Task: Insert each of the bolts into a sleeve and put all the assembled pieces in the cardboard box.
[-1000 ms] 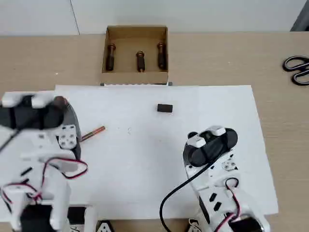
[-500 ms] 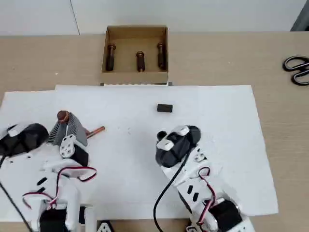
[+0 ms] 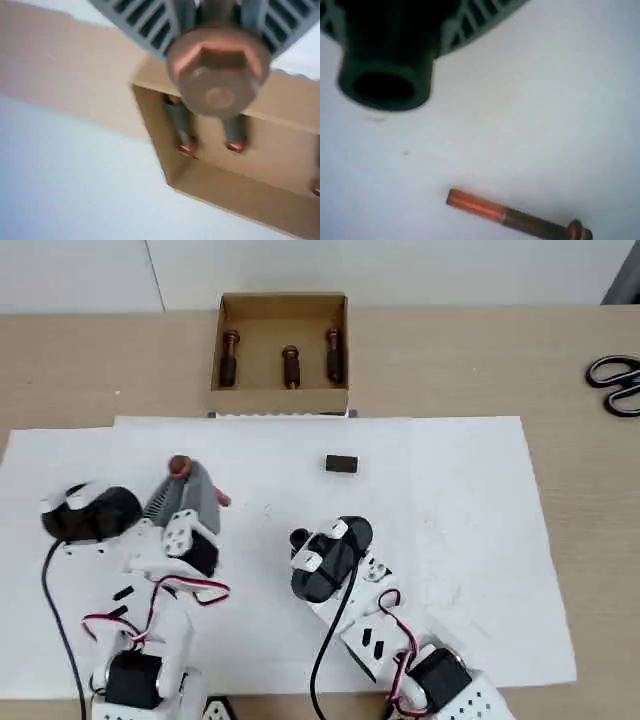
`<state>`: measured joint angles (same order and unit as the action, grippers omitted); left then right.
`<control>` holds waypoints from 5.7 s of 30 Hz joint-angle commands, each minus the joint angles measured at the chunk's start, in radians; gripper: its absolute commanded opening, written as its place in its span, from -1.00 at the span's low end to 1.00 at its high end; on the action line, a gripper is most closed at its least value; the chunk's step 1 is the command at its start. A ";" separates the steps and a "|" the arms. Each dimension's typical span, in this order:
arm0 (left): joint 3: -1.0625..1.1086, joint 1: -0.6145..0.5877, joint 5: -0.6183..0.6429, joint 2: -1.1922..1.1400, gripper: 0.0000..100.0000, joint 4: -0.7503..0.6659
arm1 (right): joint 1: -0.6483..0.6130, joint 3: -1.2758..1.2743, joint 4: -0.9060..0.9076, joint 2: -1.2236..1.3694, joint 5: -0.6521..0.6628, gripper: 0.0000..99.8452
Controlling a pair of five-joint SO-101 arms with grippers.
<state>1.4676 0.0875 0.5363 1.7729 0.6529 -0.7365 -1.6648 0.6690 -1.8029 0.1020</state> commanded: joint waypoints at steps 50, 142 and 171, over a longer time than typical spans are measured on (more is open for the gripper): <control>0.035 0.407 0.002 0.008 -0.99 0.153 | -0.005 -0.012 -0.148 -0.010 0.077 -0.99; 0.216 -0.180 -0.549 0.015 -0.99 0.190 | 0.394 0.310 -0.085 0.242 -0.037 -1.00; 0.216 -0.178 -0.551 0.015 -0.99 0.190 | 0.430 2.165 -0.209 2.321 0.064 -1.00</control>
<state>1.6901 -0.0967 -0.0115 1.7760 0.8416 -0.3099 0.2793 0.4879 0.4219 0.1281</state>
